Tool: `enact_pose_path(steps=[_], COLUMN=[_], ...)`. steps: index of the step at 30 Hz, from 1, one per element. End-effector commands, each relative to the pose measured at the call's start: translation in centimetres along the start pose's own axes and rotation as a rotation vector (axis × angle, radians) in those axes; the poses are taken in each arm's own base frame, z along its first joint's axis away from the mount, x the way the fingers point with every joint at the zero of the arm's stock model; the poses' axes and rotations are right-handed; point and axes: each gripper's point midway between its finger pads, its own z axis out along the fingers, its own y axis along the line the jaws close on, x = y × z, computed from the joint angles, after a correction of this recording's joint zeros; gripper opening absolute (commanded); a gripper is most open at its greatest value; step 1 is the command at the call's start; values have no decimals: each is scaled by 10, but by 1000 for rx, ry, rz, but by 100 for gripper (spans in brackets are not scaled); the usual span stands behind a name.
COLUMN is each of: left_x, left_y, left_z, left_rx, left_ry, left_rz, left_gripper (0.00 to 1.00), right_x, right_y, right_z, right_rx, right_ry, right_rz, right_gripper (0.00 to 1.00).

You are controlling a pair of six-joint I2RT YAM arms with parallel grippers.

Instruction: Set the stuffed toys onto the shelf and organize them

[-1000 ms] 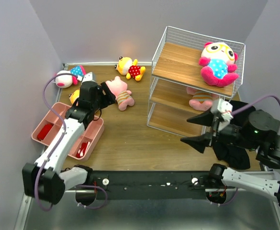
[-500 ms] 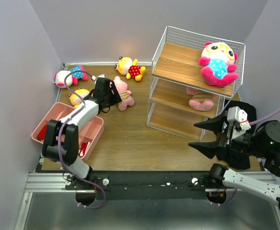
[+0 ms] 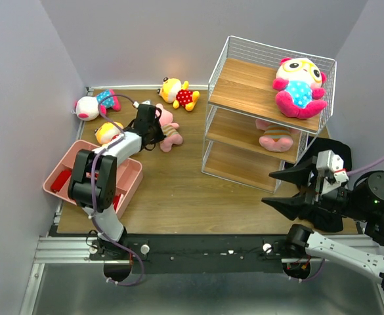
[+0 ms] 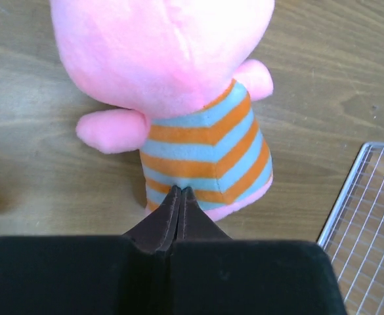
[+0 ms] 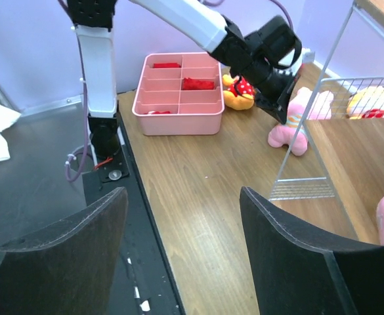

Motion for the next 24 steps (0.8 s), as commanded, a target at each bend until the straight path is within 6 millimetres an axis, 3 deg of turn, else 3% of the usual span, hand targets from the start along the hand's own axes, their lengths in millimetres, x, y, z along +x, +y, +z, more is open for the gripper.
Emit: enact_pose_path(steps=[1,2,7,9,11,14,21,23,24], left_x=[-23,-34,-17,-10,3,3,15,22,23], left_y=[9,3,8,4,-16,-30,-42,-45,-46], left_z=[-50,-73,-141,-167,-197,-238,-297,-311,-315], left_rx=[-117,-121,-195,-125,45,171,319,380,397], left_ry=[-45,-82,-71,-81,-77,-140,-127,-133,-136], left_rz=[51,85,200,204,202,150,210,237,243], left_gripper=[0,0,0,0,0,0,0,0,0], right_x=[19,22,32,33,33,28,1,2,9], right_y=[-17,-20,-34,-32,-20,-9,-8,0,-1], right_z=[2,3,18,26,41,64,108,120,136], right_rx=[118,145,243,236,171,87,79,77,103], right_ry=[46,47,68,83,104,90,125,169,210], right_rz=[97,145,258,316,367,417,383,332,307], right_gripper=[75,75,74,72,70,69,68,70,70])
